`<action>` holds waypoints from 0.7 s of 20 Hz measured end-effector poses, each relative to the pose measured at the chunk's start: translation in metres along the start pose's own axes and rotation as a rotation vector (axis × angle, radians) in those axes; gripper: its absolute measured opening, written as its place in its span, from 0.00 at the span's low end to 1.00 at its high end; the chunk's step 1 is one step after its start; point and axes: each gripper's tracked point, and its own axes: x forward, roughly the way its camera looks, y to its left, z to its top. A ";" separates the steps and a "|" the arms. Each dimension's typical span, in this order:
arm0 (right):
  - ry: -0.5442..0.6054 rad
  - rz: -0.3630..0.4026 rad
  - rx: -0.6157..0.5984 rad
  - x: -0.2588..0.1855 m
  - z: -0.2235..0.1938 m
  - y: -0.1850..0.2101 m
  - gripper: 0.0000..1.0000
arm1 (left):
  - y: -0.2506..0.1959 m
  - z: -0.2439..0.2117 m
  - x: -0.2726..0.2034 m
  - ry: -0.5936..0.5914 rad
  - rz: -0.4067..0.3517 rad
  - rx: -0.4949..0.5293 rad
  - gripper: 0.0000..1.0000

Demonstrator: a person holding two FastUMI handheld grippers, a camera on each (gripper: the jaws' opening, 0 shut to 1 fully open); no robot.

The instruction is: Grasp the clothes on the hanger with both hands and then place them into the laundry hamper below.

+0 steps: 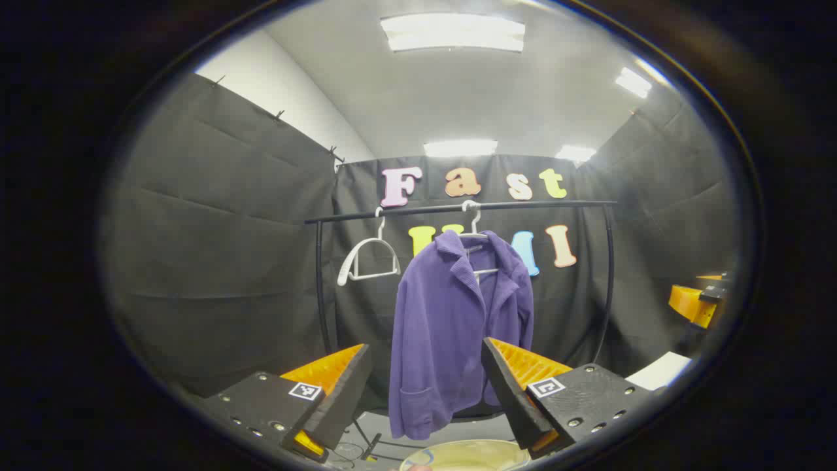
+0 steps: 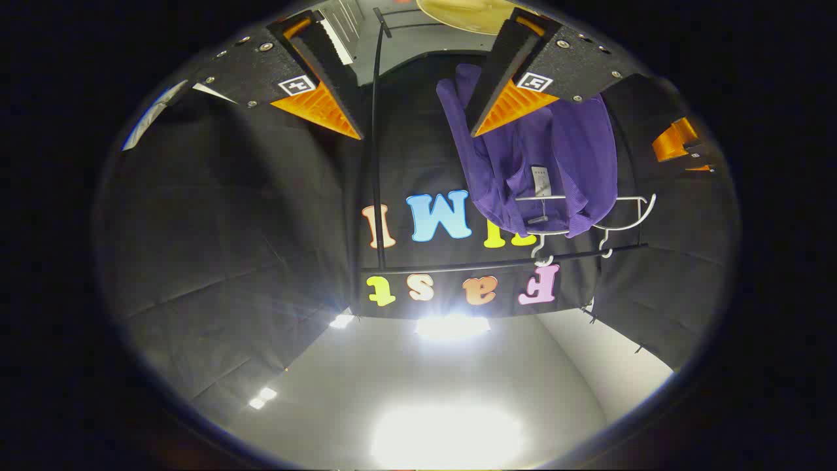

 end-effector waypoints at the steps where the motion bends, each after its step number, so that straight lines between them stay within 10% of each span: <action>1: -0.002 -0.001 -0.001 -0.001 0.000 0.000 0.95 | 0.002 0.000 0.001 0.000 0.003 -0.002 0.98; 14: -0.018 0.036 -0.022 0.002 0.003 0.028 0.92 | 0.018 -0.002 0.022 -0.007 -0.007 -0.010 1.00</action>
